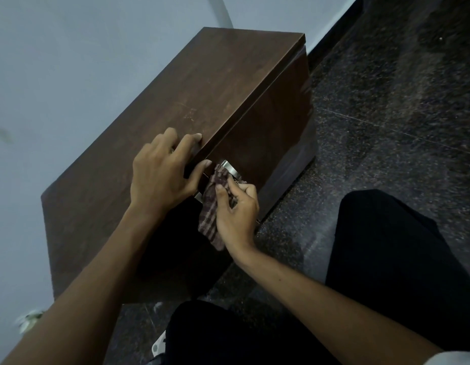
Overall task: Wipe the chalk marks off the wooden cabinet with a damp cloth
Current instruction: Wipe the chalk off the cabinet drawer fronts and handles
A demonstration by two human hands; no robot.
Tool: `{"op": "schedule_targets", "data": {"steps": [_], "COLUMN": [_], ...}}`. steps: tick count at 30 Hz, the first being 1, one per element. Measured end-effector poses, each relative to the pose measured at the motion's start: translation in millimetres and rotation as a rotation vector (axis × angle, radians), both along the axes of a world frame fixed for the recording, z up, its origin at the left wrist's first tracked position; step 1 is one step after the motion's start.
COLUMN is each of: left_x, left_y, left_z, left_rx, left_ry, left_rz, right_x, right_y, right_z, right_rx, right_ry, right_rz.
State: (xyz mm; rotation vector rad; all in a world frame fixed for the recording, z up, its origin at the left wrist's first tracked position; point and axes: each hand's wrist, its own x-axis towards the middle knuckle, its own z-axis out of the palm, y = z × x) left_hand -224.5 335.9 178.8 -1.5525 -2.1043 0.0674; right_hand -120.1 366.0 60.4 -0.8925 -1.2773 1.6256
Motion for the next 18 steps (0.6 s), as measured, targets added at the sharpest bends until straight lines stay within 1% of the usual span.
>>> {"op": "schedule_targets", "data": {"steps": [4, 7, 10, 13, 16, 18], "left_x": [-1.1, -0.6, 0.4, 0.3, -0.1, 0.1], "left_y": [0.1, -0.4, 0.0, 0.2, 0.3, 0.4], "left_z": [0.4, 0.6, 0.4, 0.6, 0.1, 0.4], "left_rx": [-0.009, -0.023, -0.01, -0.008, -0.008, -0.008], "left_ry": [0.001, 0.008, 0.0, -0.01, -0.007, -0.003], "left_rz": [0.013, 0.022, 0.015, 0.016, 0.018, 0.021], "right_x": [1.5, 4.3, 2.4, -1.0, 0.8, 2.0], "right_y": [-2.8, -3.5, -0.5, 1.6, 0.8, 0.1], "right_z": [-11.3, -17.3, -7.5, 1.4, -7.8, -22.0], "right_rx": [0.041, 0.027, -0.037, 0.001, 0.084, 0.084], "right_ry": [-0.086, -0.144, -0.1, -0.043, -0.07, -0.114], "right_rz": [-0.007, 0.029, 0.045, 0.064, 0.04, 0.052]}}
